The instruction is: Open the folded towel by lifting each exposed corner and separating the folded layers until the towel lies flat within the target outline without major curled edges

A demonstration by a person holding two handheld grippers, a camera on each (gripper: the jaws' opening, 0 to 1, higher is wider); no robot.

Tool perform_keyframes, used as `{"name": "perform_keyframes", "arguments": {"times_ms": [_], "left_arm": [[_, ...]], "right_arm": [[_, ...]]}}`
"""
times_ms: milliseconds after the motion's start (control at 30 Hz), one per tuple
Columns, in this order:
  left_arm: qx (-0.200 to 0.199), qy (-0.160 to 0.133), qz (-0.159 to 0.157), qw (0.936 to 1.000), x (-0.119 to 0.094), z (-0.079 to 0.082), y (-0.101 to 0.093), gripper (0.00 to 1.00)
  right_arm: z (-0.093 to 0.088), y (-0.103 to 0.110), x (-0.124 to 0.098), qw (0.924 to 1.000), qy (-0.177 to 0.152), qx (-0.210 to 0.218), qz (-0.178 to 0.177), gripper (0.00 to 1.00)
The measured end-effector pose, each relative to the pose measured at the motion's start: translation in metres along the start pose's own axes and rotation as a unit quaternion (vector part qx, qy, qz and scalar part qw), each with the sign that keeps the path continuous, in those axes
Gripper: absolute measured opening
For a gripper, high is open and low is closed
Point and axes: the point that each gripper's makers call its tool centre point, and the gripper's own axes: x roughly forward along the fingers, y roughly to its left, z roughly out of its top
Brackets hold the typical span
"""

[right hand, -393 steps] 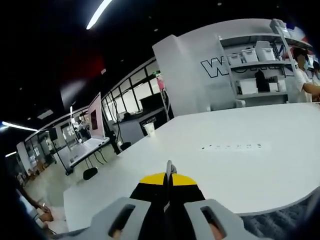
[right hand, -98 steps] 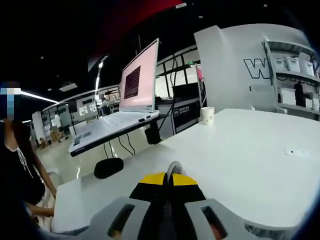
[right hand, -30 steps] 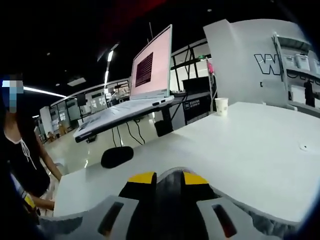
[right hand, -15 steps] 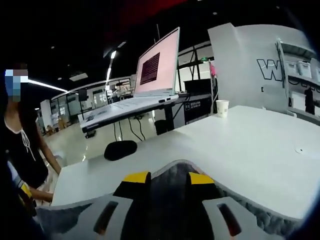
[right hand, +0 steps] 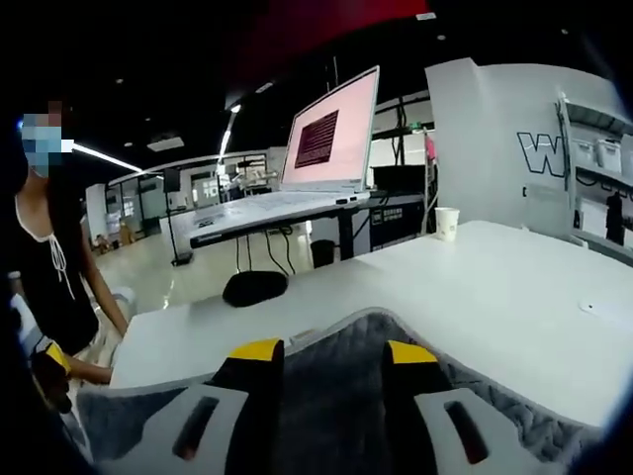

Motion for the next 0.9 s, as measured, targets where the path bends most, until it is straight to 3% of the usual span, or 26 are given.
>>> {"name": "perform_keyframes", "arguments": {"times_ms": [367, 733, 900], "left_arm": [[0.007, 0.008, -0.023, 0.9997, 0.009, 0.0, -0.017, 0.24], [0.024, 0.025, -0.046, 0.9983, 0.02, 0.0, -0.038, 0.3], [0.027, 0.03, -0.05, 0.9979, 0.022, -0.001, -0.043, 0.34]], "right_arm": [[-0.005, 0.005, -0.01, 0.9998, 0.001, -0.013, 0.011, 0.49], [0.002, 0.014, -0.049, 0.9989, -0.021, -0.038, 0.018, 0.6], [0.003, 0.013, -0.053, 0.9989, -0.025, -0.031, 0.023, 0.63]]}}
